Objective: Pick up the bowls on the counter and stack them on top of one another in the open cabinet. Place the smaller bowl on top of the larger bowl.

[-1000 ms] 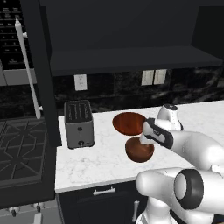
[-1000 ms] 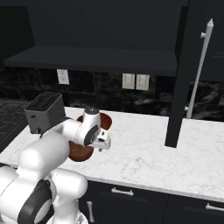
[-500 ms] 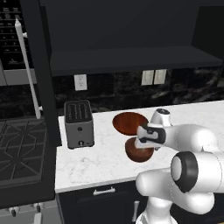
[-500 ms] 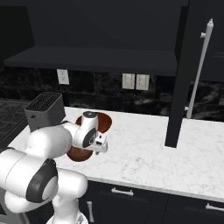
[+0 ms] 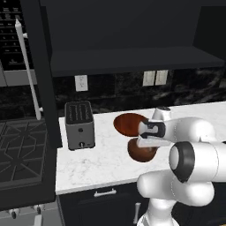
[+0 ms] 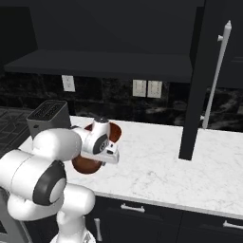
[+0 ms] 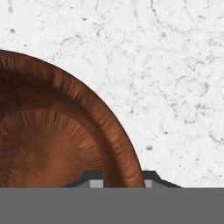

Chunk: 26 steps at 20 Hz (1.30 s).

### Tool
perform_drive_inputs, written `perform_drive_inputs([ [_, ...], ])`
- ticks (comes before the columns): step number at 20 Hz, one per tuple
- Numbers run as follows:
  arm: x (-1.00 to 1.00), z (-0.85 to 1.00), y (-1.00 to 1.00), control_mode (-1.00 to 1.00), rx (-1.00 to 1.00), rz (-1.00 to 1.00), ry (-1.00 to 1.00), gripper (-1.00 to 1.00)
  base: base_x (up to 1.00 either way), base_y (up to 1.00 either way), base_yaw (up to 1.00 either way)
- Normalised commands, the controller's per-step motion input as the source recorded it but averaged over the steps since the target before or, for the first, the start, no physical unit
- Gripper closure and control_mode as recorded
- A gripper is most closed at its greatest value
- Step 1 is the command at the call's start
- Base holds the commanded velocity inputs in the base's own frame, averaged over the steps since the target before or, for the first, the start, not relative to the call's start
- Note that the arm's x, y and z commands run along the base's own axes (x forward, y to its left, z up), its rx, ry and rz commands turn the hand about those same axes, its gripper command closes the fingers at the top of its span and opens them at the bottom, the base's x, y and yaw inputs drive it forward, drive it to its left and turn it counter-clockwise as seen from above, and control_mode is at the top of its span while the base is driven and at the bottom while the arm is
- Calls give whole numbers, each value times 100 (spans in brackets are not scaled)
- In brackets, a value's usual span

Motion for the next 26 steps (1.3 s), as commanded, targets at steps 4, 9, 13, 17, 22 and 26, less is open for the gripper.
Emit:
perform_drive_inputs([
  [4,-49,27,-8,-100,2,-2,-2,100,0,0,0],
  [9,-44,49,-13,-100,2,-18,-13,100,0,0,0],
  [13,-6,58,0,-100,0,-35,-10,100,0,0,0],
  [17,-1,52,0,-100,2,-38,-21,100,0,0,0],
  [22,0,47,0,-100,5,-41,-24,100,0,0,0],
  [26,0,33,0,-100,6,-43,-17,100,0,0,0],
])
